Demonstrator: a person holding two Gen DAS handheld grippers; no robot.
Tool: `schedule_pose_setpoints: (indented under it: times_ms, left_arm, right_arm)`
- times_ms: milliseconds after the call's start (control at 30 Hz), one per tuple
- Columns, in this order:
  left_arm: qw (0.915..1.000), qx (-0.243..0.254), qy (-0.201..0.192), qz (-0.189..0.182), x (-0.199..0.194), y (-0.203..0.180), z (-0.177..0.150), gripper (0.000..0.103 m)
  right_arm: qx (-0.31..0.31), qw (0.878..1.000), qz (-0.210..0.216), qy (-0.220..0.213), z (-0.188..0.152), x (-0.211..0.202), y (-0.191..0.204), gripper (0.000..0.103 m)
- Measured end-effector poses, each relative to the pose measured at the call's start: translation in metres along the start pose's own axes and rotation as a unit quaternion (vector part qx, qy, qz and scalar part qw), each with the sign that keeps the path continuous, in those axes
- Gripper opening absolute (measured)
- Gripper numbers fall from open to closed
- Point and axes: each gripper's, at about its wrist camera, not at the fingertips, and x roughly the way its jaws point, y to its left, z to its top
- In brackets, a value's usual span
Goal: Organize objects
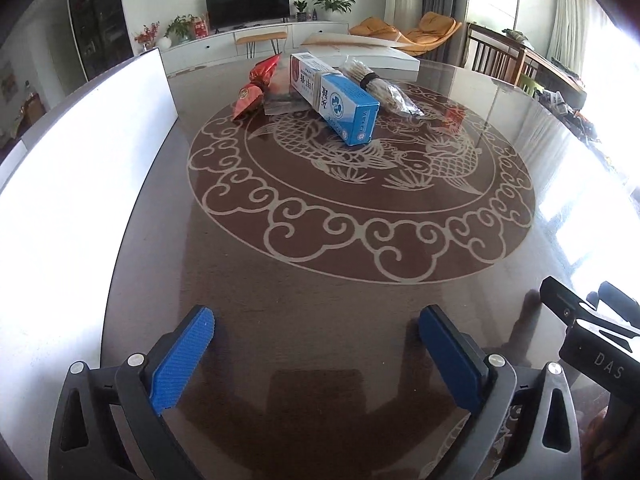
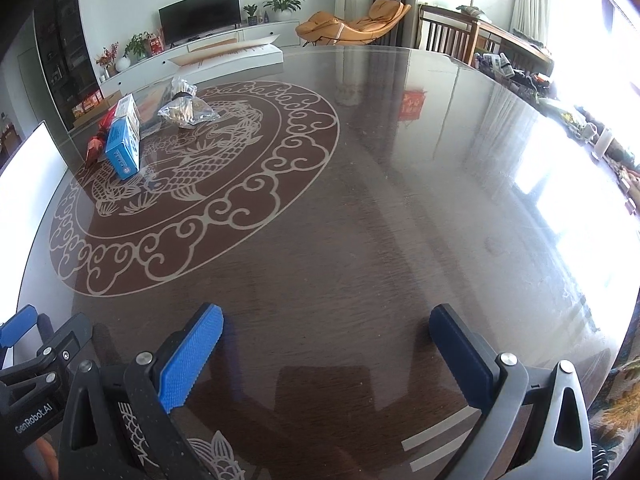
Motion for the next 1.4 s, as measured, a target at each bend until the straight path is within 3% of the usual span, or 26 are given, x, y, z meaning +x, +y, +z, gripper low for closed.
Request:
schedule_pose_setpoints:
  times_ms: [333,467,533,600,733,833,933,967,1000,1067,1233,1300,1400]
  left_arm:
    - [1.0,0.002,0.003,-0.004,0.0,0.0,0.001,0.103]
    - [0.9996,0.002,0.028,-0.005,0.007,0.001,0.015,0.103]
    - [0.9995,-0.022,0.023,-0.008,0.01,0.005,0.034,0.103]
    - [0.9989,-0.039,-0.013,-0.021,0.007,0.006,0.059,0.103]
    - [0.998,-0.031,-0.053,-0.015,0.018,-0.005,0.123,0.103]
    - [0.9996,-0.017,-0.018,0.011,0.055,-0.009,0.167,0.103]
    - [0.9991,-0.005,0.011,0.042,0.092,-0.009,0.191,0.103]
    - [0.9987,-0.004,0.012,0.048,0.098,-0.008,0.195,0.1]
    - [0.9989,-0.005,0.007,0.047,0.102,-0.006,0.198,0.089]
    - [0.9995,-0.007,0.002,0.03,0.102,-0.001,0.197,0.029]
    - [0.9997,-0.022,-0.012,0.001,0.081,0.003,0.157,0.025]
    - [0.9968,-0.061,-0.001,-0.052,0.065,0.009,0.133,0.025]
    - [0.9861,-0.09,0.02,-0.138,0.039,0.008,0.096,0.025]
  right_arm:
    - [0.0,1.0,0.0,0.0,0.0,0.0,0.0,0.103]
    - [0.0,1.0,0.0,0.0,0.0,0.0,0.0,0.103]
    - [0.0,1.0,0.0,0.0,0.0,0.0,0.0,0.103]
    - [0.0,1.0,0.0,0.0,0.0,0.0,0.0,0.103]
    - [0.0,1.0,0.0,0.0,0.0,0.0,0.0,0.103]
    - [0.0,1.0,0.0,0.0,0.0,0.0,0.0,0.103]
    - [0.0,1.0,0.0,0.0,0.0,0.0,0.0,0.103]
    - [0.0,1.0,0.0,0.0,0.0,0.001,0.0,0.103]
    - [0.0,1.0,0.0,0.0,0.0,0.0,0.0,0.103]
    - [0.0,1.0,0.0,0.0,0.0,0.001,0.0,0.103]
    - [-0.001,1.0,0.0,0.0,0.001,0.0,0.0,0.103]
    - [-0.001,1.0,0.0,0.0,0.001,0.0,0.0,0.103]
    - [-0.001,1.0,0.001,0.0,0.001,0.0,0.0,0.103]
